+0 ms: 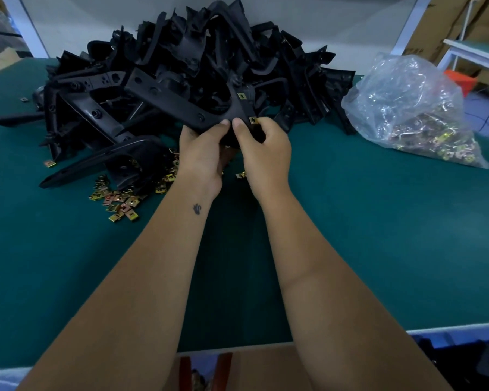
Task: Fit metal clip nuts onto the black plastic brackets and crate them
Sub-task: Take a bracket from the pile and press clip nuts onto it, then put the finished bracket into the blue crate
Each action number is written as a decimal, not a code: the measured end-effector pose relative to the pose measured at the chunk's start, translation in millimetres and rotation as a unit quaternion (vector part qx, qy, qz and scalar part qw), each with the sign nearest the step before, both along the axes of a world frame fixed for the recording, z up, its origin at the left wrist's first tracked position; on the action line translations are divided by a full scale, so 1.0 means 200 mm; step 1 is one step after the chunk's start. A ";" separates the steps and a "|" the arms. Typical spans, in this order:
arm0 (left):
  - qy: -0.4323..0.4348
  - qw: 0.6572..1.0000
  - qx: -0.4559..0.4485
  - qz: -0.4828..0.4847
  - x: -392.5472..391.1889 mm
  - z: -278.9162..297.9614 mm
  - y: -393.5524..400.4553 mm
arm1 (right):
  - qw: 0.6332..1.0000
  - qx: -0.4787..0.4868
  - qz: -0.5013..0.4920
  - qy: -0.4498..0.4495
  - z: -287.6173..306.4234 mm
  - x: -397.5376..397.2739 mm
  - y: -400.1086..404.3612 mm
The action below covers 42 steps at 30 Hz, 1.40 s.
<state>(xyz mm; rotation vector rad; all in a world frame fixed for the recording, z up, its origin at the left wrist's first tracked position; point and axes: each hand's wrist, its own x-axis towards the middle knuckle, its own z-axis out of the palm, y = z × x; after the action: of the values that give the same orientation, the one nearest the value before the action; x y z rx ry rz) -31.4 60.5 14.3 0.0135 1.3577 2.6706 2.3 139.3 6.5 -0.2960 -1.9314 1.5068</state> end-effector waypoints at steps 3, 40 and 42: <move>0.004 1.000 -0.008 -0.006 0.06 0.02 0.06 | 0.991 -0.128 -0.035 0.012 0.01 0.03 0.00; 0.094 0.607 -0.433 -0.659 1.73 -0.45 1.15 | 0.606 -0.396 -0.690 0.012 -0.57 2.19 1.01; 0.108 0.615 -0.428 -0.653 1.69 -0.41 1.15 | 0.619 -0.375 -0.689 0.028 -0.54 2.09 0.99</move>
<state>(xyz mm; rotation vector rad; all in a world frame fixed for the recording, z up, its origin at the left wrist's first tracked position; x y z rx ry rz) 306.7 290.8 -67.8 0.8479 1.5531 0.7143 420.4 337.8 -100.8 -1.6061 -0.3600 0.9556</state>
